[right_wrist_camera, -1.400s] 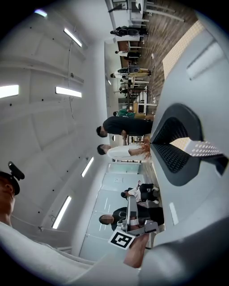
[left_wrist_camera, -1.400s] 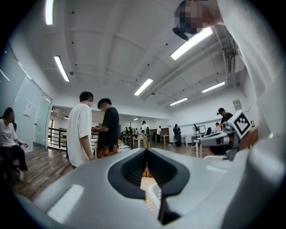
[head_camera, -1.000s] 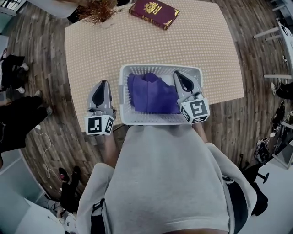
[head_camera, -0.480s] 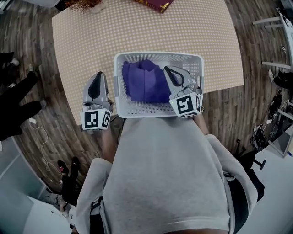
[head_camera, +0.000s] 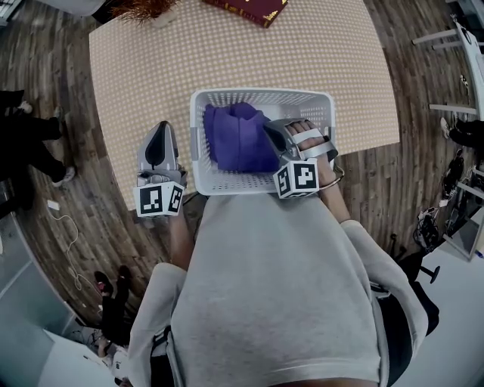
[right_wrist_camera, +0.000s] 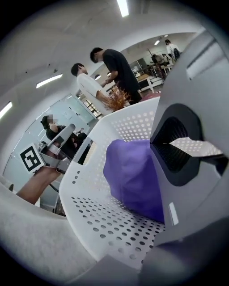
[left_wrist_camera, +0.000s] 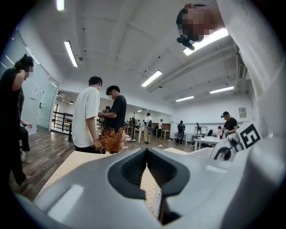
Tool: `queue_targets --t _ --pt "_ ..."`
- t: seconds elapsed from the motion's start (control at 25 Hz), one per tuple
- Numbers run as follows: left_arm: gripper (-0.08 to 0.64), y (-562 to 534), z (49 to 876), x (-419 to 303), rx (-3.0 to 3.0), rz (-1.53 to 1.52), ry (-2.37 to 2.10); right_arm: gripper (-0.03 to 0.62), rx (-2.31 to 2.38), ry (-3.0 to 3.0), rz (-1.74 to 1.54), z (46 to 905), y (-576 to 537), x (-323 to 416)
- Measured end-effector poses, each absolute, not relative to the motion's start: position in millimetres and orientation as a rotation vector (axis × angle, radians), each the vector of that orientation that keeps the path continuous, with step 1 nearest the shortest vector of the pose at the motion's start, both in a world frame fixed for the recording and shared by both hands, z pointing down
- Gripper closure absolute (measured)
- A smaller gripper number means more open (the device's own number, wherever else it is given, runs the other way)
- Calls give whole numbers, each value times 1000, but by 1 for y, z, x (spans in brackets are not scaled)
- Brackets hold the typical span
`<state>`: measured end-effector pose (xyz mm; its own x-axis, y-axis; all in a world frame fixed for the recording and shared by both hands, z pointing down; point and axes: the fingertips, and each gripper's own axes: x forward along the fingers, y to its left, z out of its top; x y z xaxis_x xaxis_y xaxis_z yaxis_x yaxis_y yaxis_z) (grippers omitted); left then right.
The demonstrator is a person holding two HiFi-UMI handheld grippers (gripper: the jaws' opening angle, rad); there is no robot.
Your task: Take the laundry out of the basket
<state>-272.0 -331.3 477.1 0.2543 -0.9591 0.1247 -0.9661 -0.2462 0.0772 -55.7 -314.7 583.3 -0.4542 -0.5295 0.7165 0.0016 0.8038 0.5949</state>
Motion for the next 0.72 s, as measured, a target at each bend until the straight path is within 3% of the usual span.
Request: queue_targets --t 0.04,0.08,0.12,0.24,0.32,0.72 --pt "552 -331 476 -272 2376 71 -1840 592 387 -1968 -583 586 -314 -54" --pt "552 -331 476 -273 2376 68 -1841 537 365 -1975 -491 591 -311 -52" --pt "552 -331 475 -272 2376 66 -1841 392 327 -1977 -378 598 -306 -50" --pt "552 -331 474 -272 2379 53 -1841 59 169 -1943 -78 627 -288 -47" --pt "552 -332 474 -270 2382 48 -1841 -4 77 -1870 -2 654 -281 -42" --pt "552 -329 473 -284 2342 49 -1878 -6 -230 -1719 368 753 -254 -31"
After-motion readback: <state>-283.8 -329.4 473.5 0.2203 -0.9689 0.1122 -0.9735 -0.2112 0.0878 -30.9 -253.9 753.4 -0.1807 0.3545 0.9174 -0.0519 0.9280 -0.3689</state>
